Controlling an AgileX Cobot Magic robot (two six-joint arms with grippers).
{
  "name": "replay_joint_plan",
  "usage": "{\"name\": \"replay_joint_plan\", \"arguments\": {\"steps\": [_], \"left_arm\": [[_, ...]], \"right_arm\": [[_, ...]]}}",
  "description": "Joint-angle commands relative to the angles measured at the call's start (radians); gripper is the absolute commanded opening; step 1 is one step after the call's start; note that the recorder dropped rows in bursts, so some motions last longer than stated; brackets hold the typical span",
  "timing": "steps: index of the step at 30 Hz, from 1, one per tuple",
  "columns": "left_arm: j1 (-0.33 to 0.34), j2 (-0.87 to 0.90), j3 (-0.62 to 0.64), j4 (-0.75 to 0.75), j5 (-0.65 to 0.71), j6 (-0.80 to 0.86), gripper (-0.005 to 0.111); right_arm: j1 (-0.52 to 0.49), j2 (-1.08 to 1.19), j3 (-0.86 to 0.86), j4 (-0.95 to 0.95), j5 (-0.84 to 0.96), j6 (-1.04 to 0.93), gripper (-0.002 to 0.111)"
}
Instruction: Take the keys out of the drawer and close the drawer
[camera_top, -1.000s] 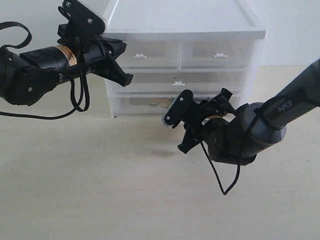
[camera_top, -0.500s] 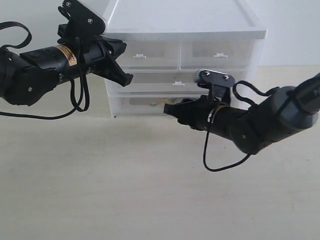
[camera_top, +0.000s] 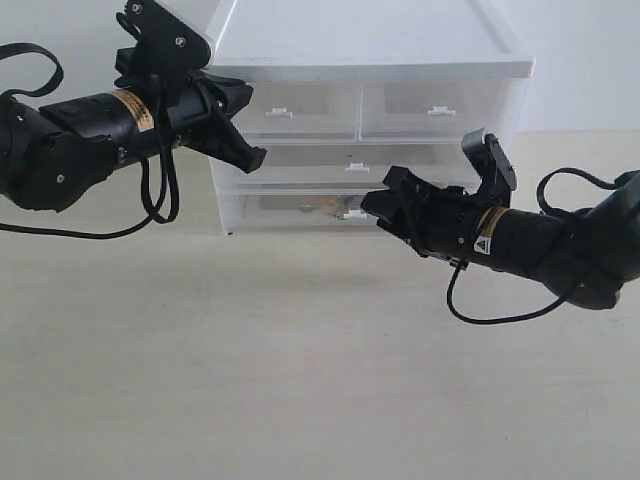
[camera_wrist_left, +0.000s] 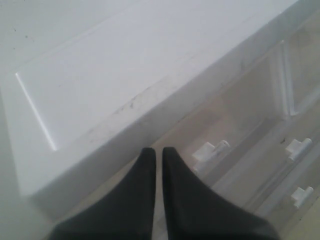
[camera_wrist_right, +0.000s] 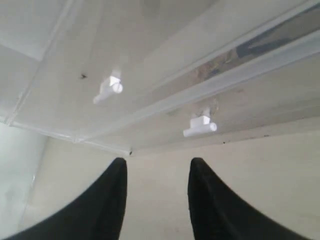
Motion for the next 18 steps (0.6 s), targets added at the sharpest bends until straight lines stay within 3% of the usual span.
{"name": "replay_joint_plan", "arguments": {"steps": [1, 18], "left_arm": [[0.000, 0.002, -0.004, -0.011, -0.004, 0.006, 0.004], [0.000, 0.002, -0.004, -0.011, -0.012, 0.006, 0.004]], "right_arm": [[-0.009, 0.027, -0.058, -0.090, 0.042, 0.070, 0.035], [-0.006, 0.107, -0.188, -0.140, 0.187, 0.114, 0.035]]}}
